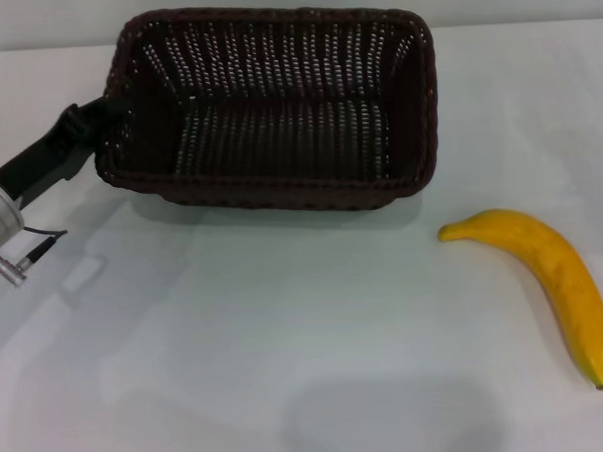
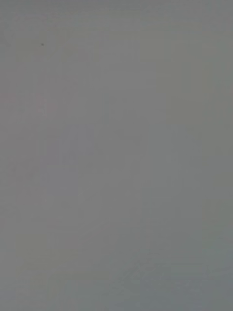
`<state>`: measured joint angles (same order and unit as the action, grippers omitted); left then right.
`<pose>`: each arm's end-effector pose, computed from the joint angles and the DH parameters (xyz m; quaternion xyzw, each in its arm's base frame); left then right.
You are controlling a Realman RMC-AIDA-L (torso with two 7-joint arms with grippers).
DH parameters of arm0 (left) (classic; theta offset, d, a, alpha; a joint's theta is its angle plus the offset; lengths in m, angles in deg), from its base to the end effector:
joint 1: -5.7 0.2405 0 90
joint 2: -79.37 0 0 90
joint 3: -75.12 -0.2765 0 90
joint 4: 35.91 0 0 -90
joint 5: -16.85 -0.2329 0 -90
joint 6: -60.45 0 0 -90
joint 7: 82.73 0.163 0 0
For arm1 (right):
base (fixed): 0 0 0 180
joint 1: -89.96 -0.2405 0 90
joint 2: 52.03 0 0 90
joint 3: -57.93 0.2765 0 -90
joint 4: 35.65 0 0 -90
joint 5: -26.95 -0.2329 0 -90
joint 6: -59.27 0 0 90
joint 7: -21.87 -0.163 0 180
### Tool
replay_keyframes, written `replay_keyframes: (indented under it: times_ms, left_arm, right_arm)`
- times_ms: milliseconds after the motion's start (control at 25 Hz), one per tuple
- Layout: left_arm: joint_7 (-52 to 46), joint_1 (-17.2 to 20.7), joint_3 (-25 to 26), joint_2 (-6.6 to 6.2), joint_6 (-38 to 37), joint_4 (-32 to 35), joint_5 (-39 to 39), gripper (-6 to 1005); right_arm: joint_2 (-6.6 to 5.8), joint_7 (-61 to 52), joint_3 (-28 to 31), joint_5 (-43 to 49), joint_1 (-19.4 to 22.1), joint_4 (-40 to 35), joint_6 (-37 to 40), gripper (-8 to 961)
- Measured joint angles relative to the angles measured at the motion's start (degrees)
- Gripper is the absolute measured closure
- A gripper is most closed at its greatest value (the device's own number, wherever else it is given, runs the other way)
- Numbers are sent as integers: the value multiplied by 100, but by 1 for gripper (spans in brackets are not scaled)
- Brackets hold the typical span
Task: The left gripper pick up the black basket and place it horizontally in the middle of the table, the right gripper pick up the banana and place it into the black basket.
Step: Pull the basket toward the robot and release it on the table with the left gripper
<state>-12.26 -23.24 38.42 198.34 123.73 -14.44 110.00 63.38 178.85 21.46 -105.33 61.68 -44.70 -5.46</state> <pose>-0.3404 0.4030 -0.0222 -0.6174 -0.6125 -0.4359 0.2315 0.3823 0.4035 0.0475 -0.6788 0.2147 0.2977 0.6360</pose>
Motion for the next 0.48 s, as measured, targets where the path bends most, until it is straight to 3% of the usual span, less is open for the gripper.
replay_keyframes:
  times_ms: [480]
  left_arm:
    - [14, -37, -11, 5, 134, -164, 6, 681]
  right_arm:
    - [-9, 0, -1, 1, 54, -73, 32, 124]
